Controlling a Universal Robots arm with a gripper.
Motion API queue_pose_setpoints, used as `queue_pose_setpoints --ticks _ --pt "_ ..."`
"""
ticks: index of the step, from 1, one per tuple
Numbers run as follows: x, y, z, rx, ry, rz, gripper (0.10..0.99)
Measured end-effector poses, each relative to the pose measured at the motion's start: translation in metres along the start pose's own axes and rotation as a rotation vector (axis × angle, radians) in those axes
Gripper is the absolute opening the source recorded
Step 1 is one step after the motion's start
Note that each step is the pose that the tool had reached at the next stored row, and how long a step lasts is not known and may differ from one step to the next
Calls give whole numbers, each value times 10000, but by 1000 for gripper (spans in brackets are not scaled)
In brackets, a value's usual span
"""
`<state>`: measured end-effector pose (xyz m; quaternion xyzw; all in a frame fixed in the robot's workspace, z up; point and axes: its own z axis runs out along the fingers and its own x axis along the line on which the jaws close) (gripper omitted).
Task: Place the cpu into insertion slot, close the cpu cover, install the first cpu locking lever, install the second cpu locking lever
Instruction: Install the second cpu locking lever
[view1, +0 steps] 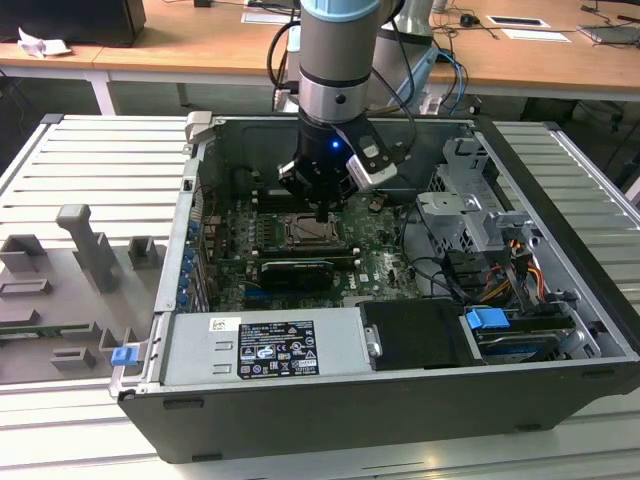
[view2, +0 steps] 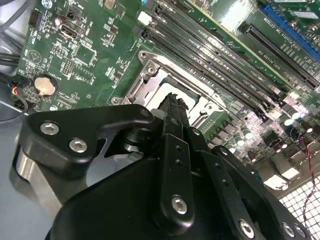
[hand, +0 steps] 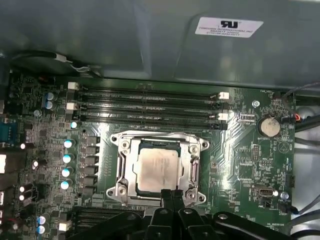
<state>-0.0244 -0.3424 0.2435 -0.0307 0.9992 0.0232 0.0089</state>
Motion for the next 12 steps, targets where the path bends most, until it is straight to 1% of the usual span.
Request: queue_pose_setpoints --ticks 2,10,11,12 --pt "1 -18 -1 -1 0 0 106" --pt "10 -159 -6 -11 -1 1 106" --pt "14 -191 -5 -32 -2 0 106" --pt "36 -222 7 -155 -10 5 106"
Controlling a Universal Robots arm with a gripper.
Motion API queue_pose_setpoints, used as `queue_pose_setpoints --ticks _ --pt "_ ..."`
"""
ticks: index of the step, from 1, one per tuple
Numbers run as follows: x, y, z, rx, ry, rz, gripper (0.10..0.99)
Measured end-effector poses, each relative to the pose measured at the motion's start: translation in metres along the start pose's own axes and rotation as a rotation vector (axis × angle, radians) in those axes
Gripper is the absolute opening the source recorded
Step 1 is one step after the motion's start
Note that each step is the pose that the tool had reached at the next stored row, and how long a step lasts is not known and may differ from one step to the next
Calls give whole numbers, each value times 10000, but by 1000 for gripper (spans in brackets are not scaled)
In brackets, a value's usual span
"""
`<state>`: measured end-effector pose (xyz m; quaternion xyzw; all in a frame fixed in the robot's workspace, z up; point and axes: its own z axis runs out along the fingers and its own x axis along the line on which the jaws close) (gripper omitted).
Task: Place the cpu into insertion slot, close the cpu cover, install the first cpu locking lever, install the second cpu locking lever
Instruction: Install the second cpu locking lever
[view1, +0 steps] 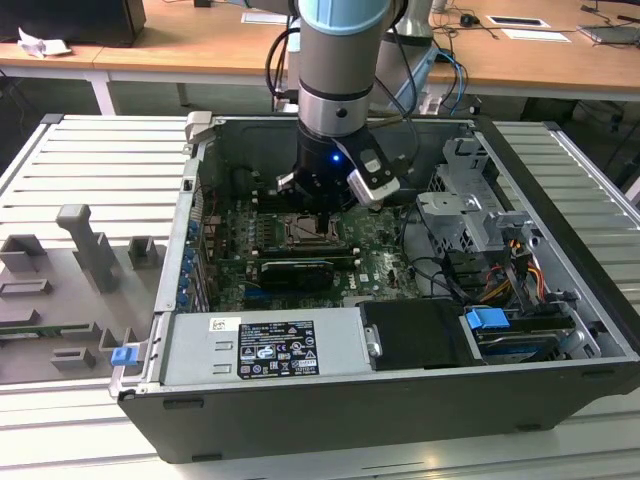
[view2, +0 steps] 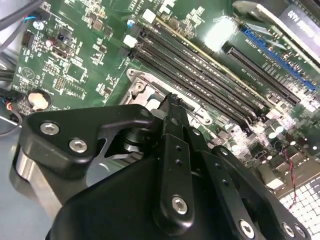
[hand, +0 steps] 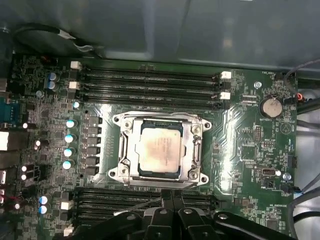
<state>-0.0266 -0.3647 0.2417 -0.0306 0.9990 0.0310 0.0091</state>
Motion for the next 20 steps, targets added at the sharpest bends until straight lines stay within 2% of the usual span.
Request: queue_pose_setpoints --ticks 2,5,6,9,16,18,20 --pt "16 -24 23 -232 -14 -1 106" --pt "22 -46 52 -256 -15 0 106" --pt "49 -59 61 -262 -16 1 106" --pt "214 -62 83 -268 -19 2 106" --pt "240 -73 238 -267 -16 -3 106" --pt "283 -78 257 -357 -23 -2 106" --pt "346 -100 262 -544 -55 0 106"
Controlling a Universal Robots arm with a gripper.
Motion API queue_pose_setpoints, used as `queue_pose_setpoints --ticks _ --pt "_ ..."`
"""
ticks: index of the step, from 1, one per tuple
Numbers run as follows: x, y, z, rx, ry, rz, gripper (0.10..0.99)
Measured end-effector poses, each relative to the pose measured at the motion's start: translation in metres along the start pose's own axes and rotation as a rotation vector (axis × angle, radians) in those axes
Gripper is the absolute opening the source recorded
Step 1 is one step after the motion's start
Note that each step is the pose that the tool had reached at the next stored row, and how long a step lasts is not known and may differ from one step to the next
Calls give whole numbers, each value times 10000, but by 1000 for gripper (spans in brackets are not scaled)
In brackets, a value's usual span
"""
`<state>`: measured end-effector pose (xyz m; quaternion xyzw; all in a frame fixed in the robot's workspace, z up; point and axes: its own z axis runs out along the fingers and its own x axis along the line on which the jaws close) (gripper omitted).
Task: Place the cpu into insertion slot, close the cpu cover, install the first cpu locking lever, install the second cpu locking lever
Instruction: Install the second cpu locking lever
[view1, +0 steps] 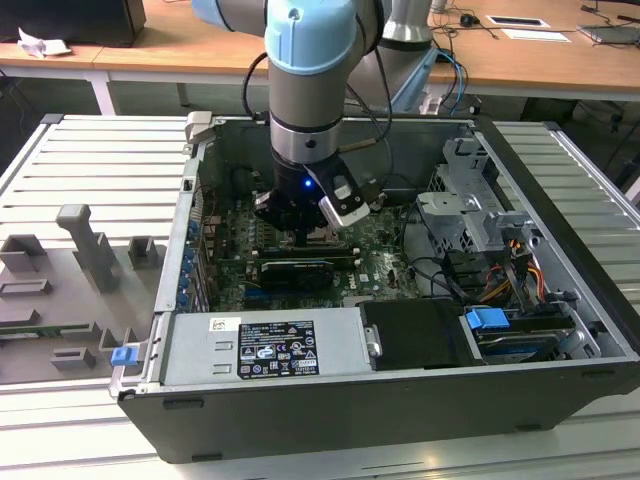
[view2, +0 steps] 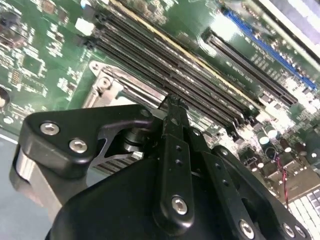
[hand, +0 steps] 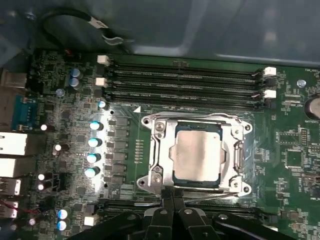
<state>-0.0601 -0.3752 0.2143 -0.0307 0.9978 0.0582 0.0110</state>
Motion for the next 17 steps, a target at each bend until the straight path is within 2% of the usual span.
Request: queue_pose_setpoints --ticks 4,5,6,7,9,10,12,17 --pt "143 -72 24 -347 -44 2 106" --pt "155 -90 24 -465 -57 3 106" --pt "160 -102 24 -538 -66 5 106" --pt "171 -128 23 -689 -82 7 106" --pt "182 -155 21 -884 -98 10 106" --pt "197 -191 25 -1051 -115 14 106" --pt "206 -207 40 -1154 -122 16 106" --pt "208 -214 89 -1275 -128 18 106"
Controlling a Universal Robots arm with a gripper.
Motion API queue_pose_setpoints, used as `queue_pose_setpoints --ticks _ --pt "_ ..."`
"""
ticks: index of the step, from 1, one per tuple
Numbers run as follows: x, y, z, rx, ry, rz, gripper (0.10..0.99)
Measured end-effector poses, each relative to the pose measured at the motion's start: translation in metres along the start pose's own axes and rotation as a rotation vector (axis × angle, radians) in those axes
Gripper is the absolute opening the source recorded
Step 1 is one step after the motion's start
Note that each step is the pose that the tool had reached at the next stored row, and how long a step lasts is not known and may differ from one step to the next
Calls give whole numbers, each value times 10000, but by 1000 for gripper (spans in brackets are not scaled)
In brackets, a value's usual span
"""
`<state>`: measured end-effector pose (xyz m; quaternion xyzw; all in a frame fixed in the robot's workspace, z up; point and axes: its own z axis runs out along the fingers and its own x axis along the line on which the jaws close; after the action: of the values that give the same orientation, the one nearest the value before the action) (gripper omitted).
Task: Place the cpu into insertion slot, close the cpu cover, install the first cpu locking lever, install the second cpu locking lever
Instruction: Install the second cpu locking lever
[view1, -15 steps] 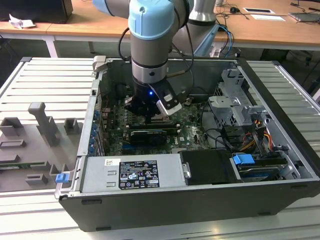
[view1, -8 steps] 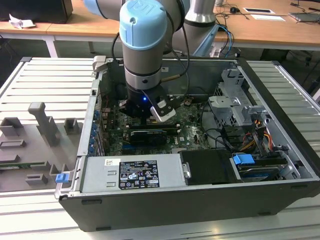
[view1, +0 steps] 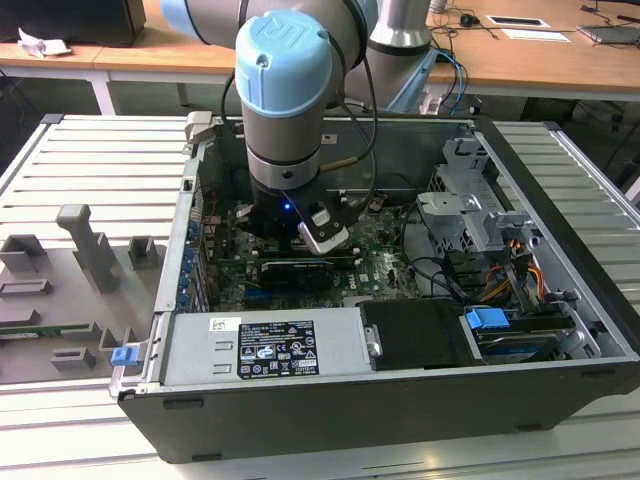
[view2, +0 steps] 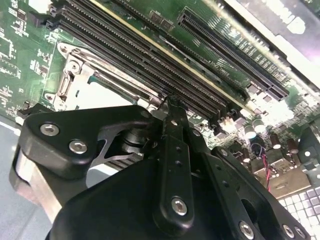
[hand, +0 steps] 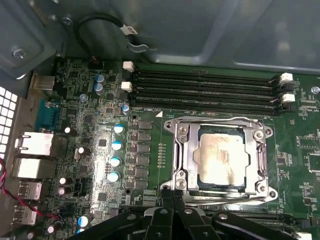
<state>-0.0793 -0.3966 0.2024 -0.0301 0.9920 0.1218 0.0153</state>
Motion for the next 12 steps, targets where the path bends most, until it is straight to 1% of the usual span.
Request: queue_pose_setpoints --ticks 1,4,8,12 --pt "0 -1 6 -79 -6 1 106" --pt "1 -4 22 -207 -16 5 106" --pt "5 -17 66 -298 -18 5 106" --pt "10 -16 71 -346 -24 6 106"
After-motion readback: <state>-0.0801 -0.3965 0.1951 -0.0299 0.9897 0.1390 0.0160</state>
